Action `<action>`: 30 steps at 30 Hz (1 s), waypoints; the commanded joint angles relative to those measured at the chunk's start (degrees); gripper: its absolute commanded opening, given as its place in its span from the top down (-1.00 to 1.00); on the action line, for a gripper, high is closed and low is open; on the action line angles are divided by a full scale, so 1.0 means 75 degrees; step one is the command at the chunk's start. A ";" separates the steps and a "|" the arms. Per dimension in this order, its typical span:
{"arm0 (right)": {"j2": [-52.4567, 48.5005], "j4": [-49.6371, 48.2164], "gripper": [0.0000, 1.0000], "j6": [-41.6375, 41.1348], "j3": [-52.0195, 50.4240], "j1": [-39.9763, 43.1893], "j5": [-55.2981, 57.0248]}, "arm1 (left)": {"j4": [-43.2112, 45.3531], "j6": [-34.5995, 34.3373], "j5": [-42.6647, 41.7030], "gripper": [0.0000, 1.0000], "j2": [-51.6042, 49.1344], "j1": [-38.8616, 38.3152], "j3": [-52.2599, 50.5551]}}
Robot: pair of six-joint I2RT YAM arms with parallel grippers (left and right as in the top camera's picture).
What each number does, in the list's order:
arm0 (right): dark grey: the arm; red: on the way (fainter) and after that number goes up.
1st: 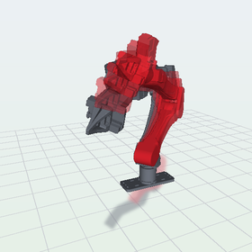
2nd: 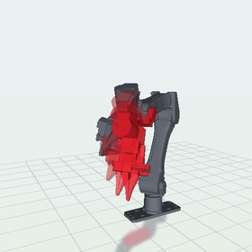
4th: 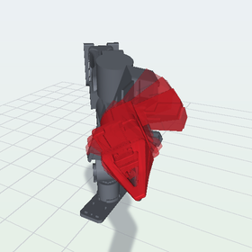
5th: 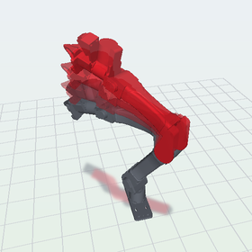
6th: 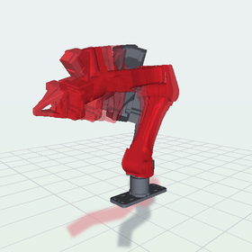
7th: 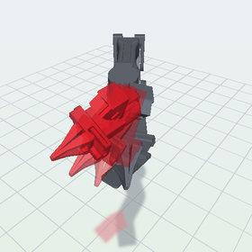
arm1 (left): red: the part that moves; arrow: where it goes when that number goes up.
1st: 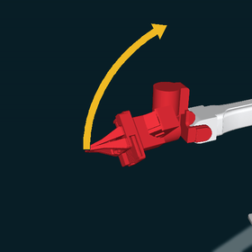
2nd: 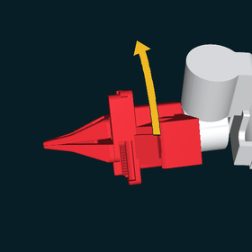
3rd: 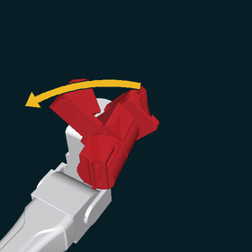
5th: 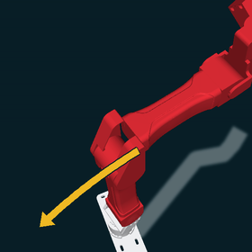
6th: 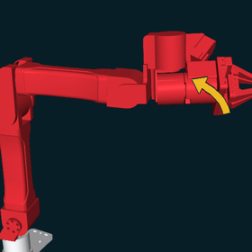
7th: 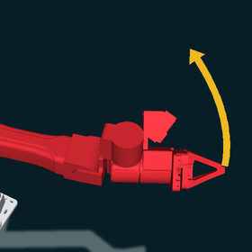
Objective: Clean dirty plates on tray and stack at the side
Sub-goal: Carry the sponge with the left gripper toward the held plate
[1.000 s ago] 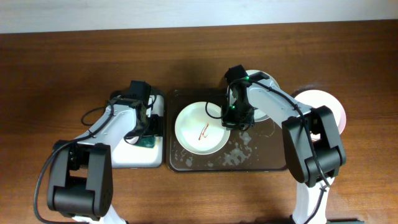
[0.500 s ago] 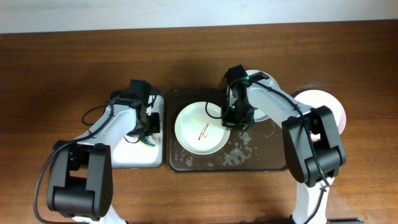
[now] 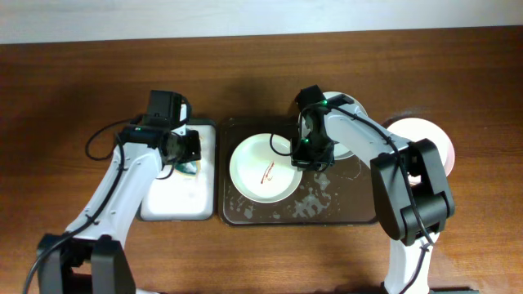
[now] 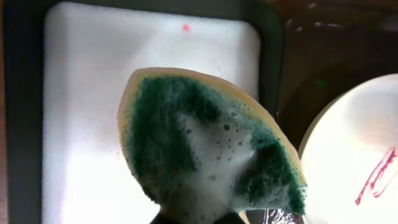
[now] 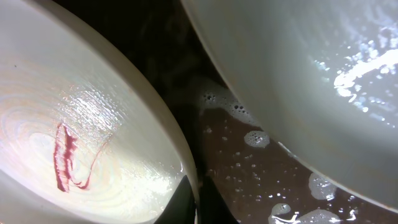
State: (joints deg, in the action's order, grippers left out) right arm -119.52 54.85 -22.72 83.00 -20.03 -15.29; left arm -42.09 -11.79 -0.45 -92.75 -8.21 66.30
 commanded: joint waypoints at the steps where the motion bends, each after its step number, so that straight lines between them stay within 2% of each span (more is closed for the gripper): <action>1: -0.0012 -0.0003 0.92 -0.0146 -0.0181 0.0009 0.0274 | 0.0017 -0.0102 0.0108 1.00 0.0382 0.0032 0.0082; 8: -0.0012 -0.0006 0.92 -0.0146 -0.0181 0.0009 0.0274 | 0.0143 -0.0883 0.1326 1.00 0.1189 0.0009 0.0082; 14: -0.0012 -0.0006 0.92 -0.0009 -0.0181 0.0009 0.0271 | 0.0041 -0.0985 0.1568 1.00 0.1358 0.0006 0.0082; 16: -0.0012 -0.0006 0.92 -0.0009 -0.0181 0.0009 0.0274 | -0.0073 -0.1262 0.1961 1.00 0.1358 -0.0064 0.0082; 24: -0.0012 -0.0009 0.92 -0.0009 -0.0181 0.0009 0.0274 | -0.0111 -0.1282 0.3171 1.00 0.1358 -0.0927 0.0082; 30: -0.0012 -0.0006 0.92 -0.0009 -0.0181 0.0009 0.0274 | -0.0114 -0.1285 0.3468 1.00 0.1355 -0.1207 0.0079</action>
State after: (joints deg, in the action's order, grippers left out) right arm -119.52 54.85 -22.28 83.00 -20.03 -15.29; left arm -42.98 -20.67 22.15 -83.53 -16.62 66.28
